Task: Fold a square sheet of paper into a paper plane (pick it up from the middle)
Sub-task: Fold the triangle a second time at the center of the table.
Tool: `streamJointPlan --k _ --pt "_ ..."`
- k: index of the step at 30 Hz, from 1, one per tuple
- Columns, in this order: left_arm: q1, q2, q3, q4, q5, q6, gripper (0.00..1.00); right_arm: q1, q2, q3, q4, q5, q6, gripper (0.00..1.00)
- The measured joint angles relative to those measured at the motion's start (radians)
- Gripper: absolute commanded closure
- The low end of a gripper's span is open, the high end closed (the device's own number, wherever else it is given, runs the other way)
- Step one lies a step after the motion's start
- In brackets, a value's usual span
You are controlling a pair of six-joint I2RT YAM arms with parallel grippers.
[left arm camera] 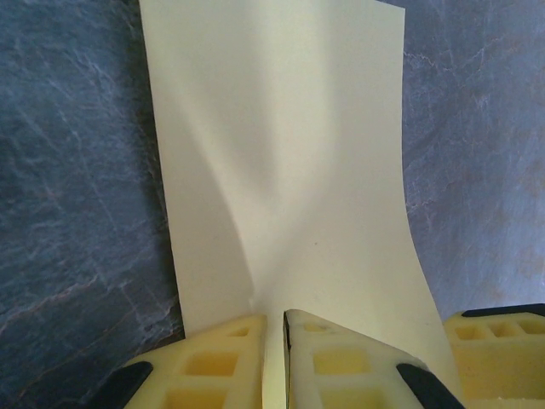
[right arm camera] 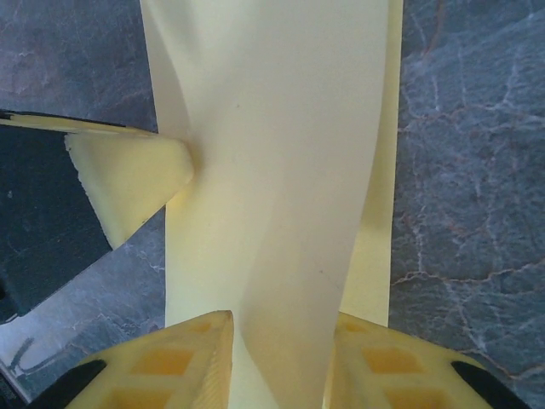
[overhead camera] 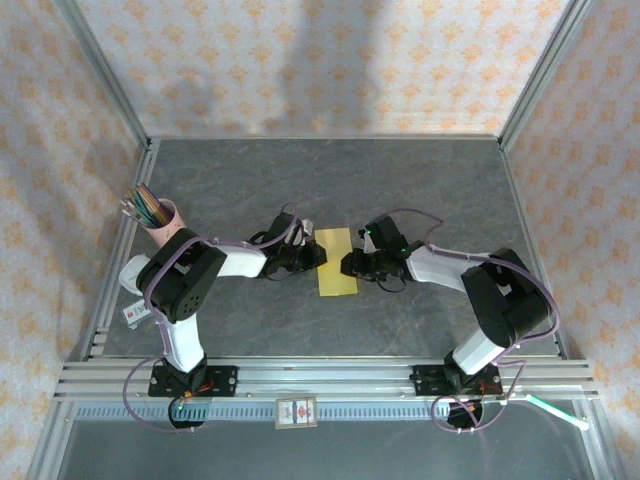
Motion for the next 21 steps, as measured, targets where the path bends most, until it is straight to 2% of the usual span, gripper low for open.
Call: streamJointPlan --k 10,21 --pt "0.0 0.0 0.002 -0.005 0.0 0.007 0.82 -0.029 0.006 0.005 0.002 -0.017 0.009 0.73" --pt "0.0 0.0 0.015 -0.031 0.0 0.022 0.81 -0.038 0.051 0.045 0.016 -0.026 0.027 0.85"
